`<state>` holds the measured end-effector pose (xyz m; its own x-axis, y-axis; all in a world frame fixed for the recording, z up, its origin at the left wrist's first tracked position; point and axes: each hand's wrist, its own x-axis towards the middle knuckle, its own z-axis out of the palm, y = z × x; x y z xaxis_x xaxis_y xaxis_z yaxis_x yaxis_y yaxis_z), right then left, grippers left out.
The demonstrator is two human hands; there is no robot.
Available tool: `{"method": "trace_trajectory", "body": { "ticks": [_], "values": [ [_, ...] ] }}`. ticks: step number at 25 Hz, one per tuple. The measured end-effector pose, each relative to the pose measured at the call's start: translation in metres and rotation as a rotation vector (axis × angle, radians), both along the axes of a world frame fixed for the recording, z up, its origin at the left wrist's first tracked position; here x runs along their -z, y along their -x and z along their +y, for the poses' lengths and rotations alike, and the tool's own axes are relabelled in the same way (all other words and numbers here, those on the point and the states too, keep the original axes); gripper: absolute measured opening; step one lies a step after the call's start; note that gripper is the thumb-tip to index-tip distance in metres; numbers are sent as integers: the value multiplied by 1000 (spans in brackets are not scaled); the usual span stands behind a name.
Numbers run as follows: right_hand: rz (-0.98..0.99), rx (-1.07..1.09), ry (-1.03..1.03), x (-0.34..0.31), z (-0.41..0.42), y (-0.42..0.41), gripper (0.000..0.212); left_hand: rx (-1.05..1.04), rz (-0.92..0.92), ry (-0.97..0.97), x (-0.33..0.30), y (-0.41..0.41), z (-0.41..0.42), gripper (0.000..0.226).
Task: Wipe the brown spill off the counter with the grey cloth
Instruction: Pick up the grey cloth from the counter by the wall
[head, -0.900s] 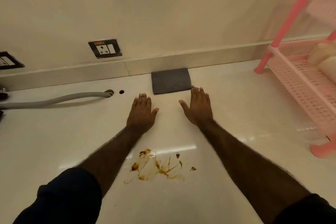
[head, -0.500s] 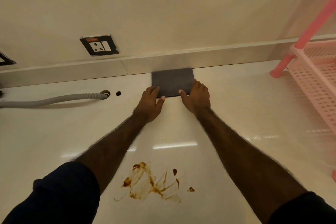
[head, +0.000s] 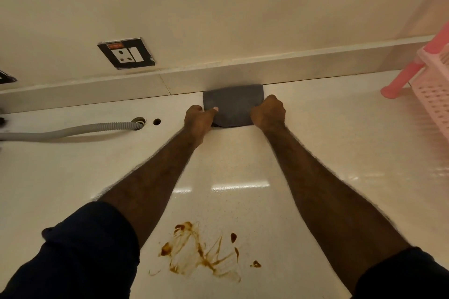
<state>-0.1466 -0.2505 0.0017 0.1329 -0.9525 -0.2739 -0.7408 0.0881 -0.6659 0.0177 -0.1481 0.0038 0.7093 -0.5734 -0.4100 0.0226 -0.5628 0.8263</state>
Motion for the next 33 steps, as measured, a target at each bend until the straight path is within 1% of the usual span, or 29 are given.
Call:
{"method": "trace_trajectory", "body": {
  "ticks": [2, 3, 6, 7, 9, 11, 13, 16, 17, 19, 21, 24, 26, 31, 33],
  "values": [
    [-45, 26, -74, -2, -6, 0, 48, -14, 41, 26, -3, 5, -6, 30],
    [-77, 39, -109, -3, -7, 1, 50, -39, 80, 19, -7, 8, -8, 24],
    [-175, 79, -210, -8, -6, 9, 53, -56, 130, -13, -17, 15, -7, 18],
    [-205, 87, -230, -9, -2, 15, 50, -41, 149, -3, -20, 18, -2, 15],
    [-273, 78, -215, -10, 10, 31, 39, -8, 254, 71, -26, 28, 14, 10],
    [-352, 75, -174, -12, 30, 52, 22, 55, 340, 147, -30, 41, 36, 16],
    [-415, 87, -161, -15, 56, 75, 10, 113, 374, 178, -31, 57, 61, 18],
    [-499, 119, -196, -16, 95, 112, 4, 165, 437, 177, -29, 84, 102, 24],
    [-506, 139, -212, -17, 106, 124, 8, 183, 441, 165, -29, 92, 116, 28],
    [-516, 191, -239, -17, 127, 148, 24, 218, 453, 153, -32, 111, 141, 31],
    [-533, 231, -240, -20, 147, 171, 29, 226, 490, 159, -37, 131, 167, 30],
    [-553, 256, -226, -28, 173, 198, 26, 280, 560, 194, -44, 162, 202, 21],
    [-541, 243, -210, -33, 194, 216, 26, 339, 576, 201, -47, 179, 226, 20],
    [-421, 188, -146, -45, 244, 261, 25, 613, 601, 174, -49, 216, 283, 36],
    [-341, 142, -134, -45, 262, 278, 24, 719, 571, 131, -44, 226, 307, 39]
  ]
}}
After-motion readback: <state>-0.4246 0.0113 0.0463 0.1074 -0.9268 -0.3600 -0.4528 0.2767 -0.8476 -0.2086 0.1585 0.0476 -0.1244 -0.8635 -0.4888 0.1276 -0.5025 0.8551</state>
